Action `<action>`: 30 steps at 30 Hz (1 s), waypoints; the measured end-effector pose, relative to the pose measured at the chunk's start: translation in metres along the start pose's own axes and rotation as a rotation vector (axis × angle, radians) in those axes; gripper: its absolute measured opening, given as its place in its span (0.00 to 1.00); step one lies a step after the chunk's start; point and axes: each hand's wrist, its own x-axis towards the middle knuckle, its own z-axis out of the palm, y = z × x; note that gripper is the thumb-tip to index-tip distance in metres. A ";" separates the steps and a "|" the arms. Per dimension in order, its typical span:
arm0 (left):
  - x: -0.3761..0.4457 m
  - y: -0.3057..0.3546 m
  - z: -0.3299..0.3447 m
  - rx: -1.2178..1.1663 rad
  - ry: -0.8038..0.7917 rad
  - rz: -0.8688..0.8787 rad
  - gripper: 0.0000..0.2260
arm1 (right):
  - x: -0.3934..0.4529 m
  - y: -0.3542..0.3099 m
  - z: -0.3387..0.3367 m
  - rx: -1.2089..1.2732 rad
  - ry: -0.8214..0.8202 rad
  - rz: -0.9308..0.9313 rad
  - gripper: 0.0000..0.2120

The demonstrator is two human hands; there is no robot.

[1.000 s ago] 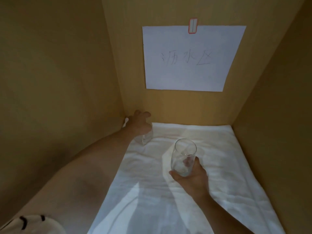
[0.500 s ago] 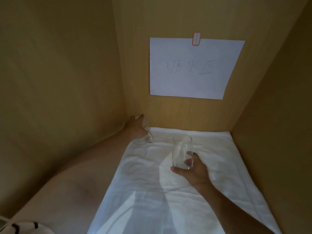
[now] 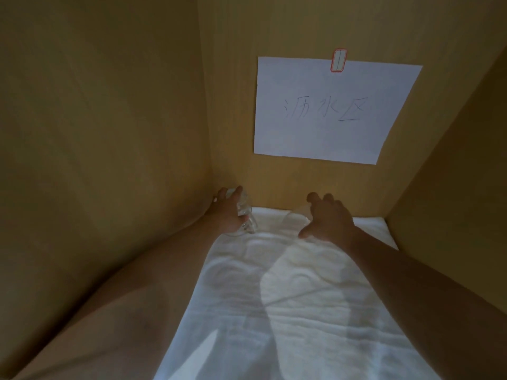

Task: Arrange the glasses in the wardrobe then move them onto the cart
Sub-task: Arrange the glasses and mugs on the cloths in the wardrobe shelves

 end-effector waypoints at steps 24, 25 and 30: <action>0.005 0.000 0.012 -0.089 0.103 -0.023 0.38 | 0.055 -0.081 0.015 0.065 0.028 -0.232 0.43; 0.005 0.000 0.012 -0.093 0.104 -0.025 0.38 | 0.054 -0.081 0.017 0.057 0.029 -0.236 0.43; 0.004 0.002 0.009 -0.107 0.093 -0.021 0.38 | 0.046 -0.080 0.022 0.093 0.005 -0.208 0.51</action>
